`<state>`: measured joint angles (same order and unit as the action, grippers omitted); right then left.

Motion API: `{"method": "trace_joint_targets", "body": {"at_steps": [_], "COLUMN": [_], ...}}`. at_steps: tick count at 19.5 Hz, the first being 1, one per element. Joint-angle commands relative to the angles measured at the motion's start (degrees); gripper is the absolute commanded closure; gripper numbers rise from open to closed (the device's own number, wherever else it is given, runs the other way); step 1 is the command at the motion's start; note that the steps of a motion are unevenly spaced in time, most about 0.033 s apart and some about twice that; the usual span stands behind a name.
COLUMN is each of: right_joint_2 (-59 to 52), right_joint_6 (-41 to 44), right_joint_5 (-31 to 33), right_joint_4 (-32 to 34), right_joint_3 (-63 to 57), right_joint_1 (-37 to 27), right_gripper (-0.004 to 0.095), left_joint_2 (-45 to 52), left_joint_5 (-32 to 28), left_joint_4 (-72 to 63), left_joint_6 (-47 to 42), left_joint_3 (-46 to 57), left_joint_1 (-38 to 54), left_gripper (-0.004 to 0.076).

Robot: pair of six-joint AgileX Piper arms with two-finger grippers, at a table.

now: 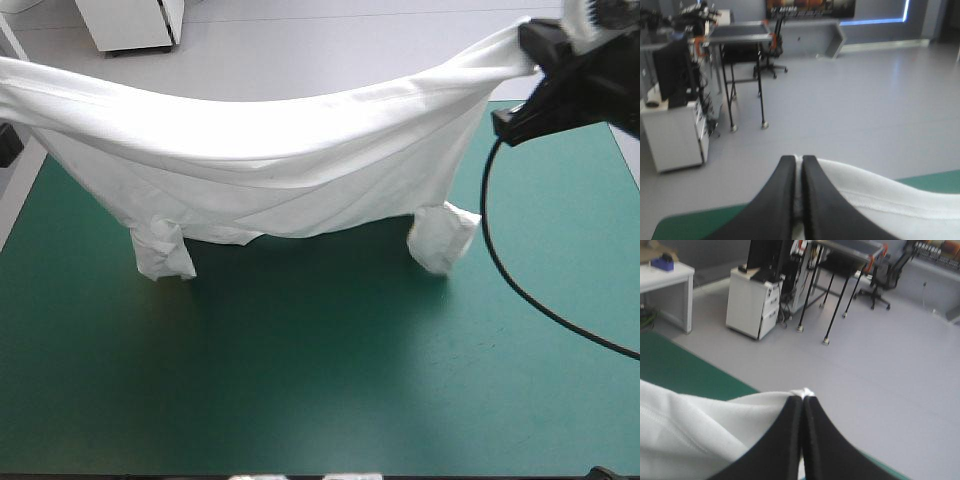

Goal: Fold the cloth

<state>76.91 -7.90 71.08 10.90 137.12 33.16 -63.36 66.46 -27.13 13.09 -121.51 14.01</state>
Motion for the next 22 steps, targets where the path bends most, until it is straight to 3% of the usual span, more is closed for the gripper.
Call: {"method": "trace_joint_targets", "body": {"at_steps": [1,5,9,11,13,15,18,19,21,22], "right_joint_2": [-1.3,-1.3,-0.12,3.03,7.13,13.55,18.21,19.93,21.89,22.32], "right_joint_6": [-1.6,-2.87,-2.33,0.08,5.33,7.9,18.97,22.94,23.56,23.44], "right_joint_5": [-7.63,-11.08,-8.69,-7.77,-12.6,-24.81,-38.48,-44.35,-45.09,-44.5], "right_joint_4": [1.34,0.42,2.81,11.11,19.9,30.73,32.48,32.61,30.46,29.62], "right_joint_3": [6.89,15.5,14.15,11.75,10.1,9.94,9.94,10.87,14.3,15.59], "right_joint_1": [-0.32,-0.32,-0.32,-0.32,-0.32,-0.88,-5.96,-9.33,-12.27,-13.02], "right_gripper": [0.0924,0.0923,0.0923,0.0924,0.0925,0.0925,0.0925,0.0924,0.0924,0.0925], "left_joint_2": [-2.66,-6.89,-10.57,-14.78,-19.28,-25.5,-29.46,-30.61,-32.19,-32.95], "left_joint_5": [-6.7,-9.69,-8.25,-7.93,-10.86,-20.01,-32.8,-39.77,-45.75,-45.98], "left_joint_4": [-6.82,-11.0,-10.59,-10.59,-10.59,-10.7,-13.31,-14.19,-14.27,-14.27], "left_joint_6": [0.01,-0.23,-2.94,-2.7,-2.15,-1.09,7.25,10.66,13.22,13.96], "left_joint_3": [-9.0,-23.08,-23.74,-23.63,-23.63,-23.63,-23.63,-23.63,-24.32,-24.84], "left_joint_1": [-0.4,-0.4,-0.4,-0.4,-0.4,-0.4,-1.66,-3.29,-5.84,-6.3], "left_gripper": [0.0733,0.0733,0.0733,0.0733,0.0733,0.0733,0.0733,0.0733,0.0733,0.0733]}}
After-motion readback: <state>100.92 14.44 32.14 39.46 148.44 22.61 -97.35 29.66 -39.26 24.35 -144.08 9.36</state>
